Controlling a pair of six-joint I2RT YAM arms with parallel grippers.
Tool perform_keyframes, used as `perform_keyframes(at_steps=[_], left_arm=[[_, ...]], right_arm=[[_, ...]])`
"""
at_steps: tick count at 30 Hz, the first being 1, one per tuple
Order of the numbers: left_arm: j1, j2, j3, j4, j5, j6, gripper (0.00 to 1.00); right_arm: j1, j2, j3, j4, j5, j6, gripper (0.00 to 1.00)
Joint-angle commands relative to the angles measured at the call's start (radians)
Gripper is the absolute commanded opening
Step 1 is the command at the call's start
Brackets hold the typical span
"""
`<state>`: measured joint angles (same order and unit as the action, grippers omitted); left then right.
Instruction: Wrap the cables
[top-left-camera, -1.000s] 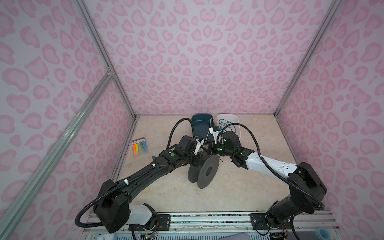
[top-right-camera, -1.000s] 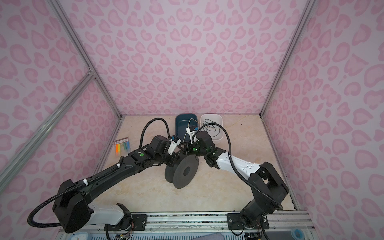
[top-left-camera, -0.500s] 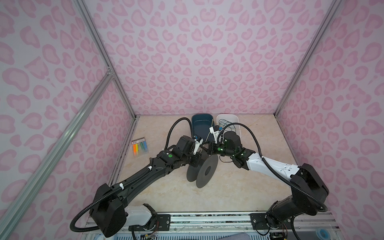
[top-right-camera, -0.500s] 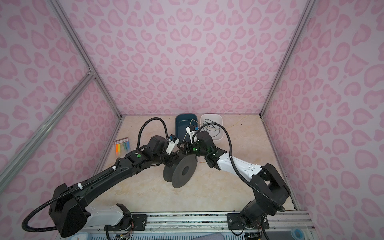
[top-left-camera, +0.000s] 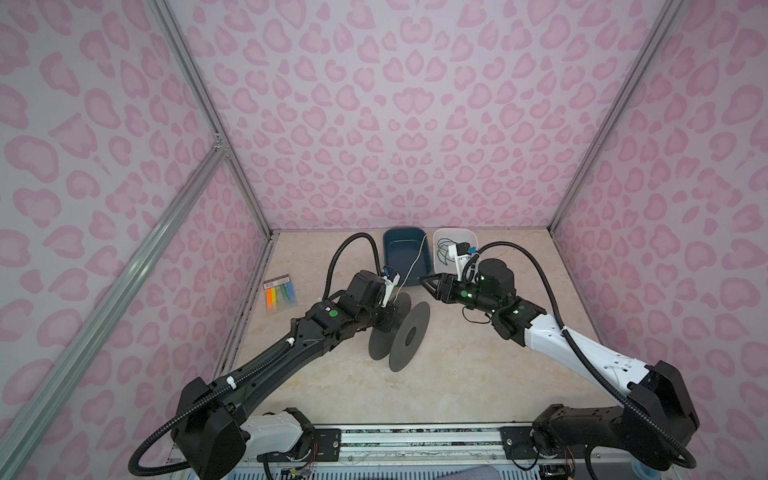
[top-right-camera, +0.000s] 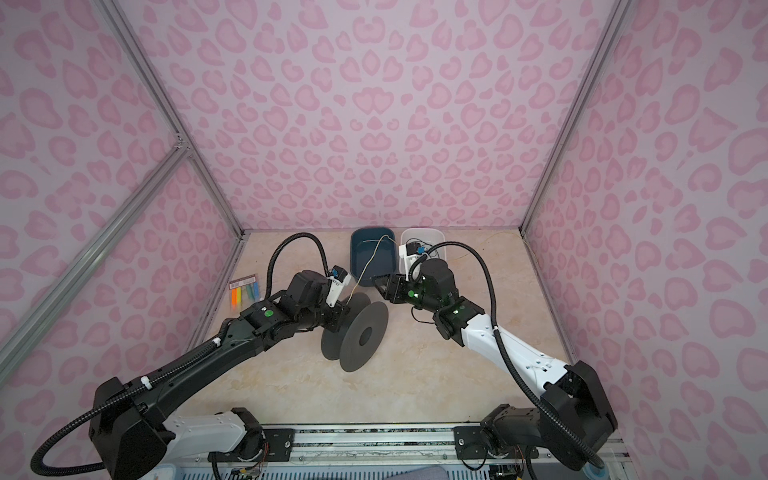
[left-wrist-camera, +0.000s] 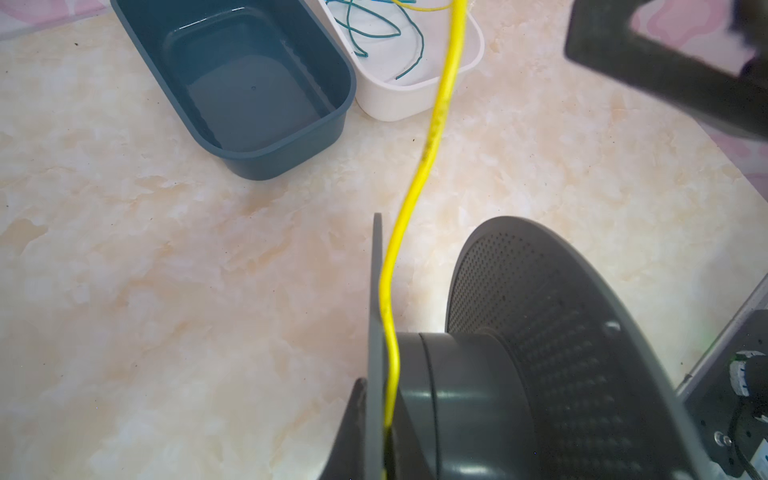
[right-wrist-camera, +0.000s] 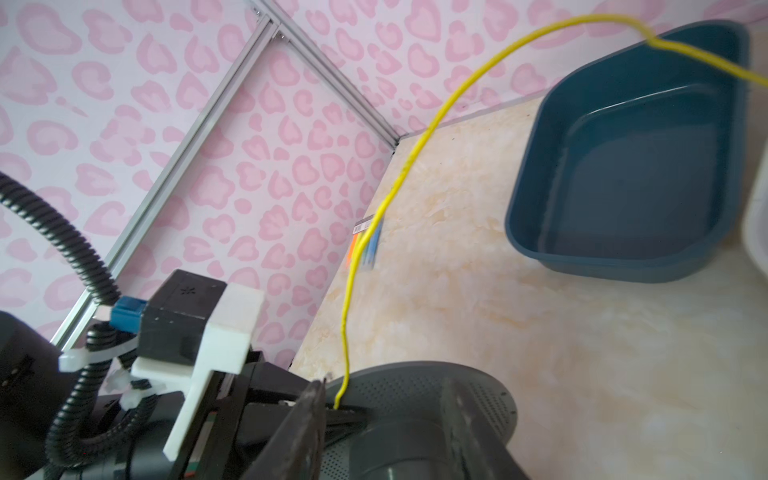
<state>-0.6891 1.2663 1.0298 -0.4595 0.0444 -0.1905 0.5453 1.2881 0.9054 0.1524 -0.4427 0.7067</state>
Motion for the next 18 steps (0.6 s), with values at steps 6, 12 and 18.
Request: perform_keyframes(at_steps=[6,12,18], left_arm=[[0.001,-0.032,0.018,0.019,-0.006,0.005,0.04],[0.0,-0.046,0.002,0.03,0.003,0.002,0.04],[0.001,-0.071,-0.018,0.033,0.008,0.002,0.04]], right_arm=[[-0.327,-0.126,-0.006,-0.165,0.274,-0.051,0.53],[-0.565,-0.006,0.001,-0.014,0.258,-0.022,0.63],[-0.743,0.287,0.199,-0.021,0.047,-0.003,0.59]])
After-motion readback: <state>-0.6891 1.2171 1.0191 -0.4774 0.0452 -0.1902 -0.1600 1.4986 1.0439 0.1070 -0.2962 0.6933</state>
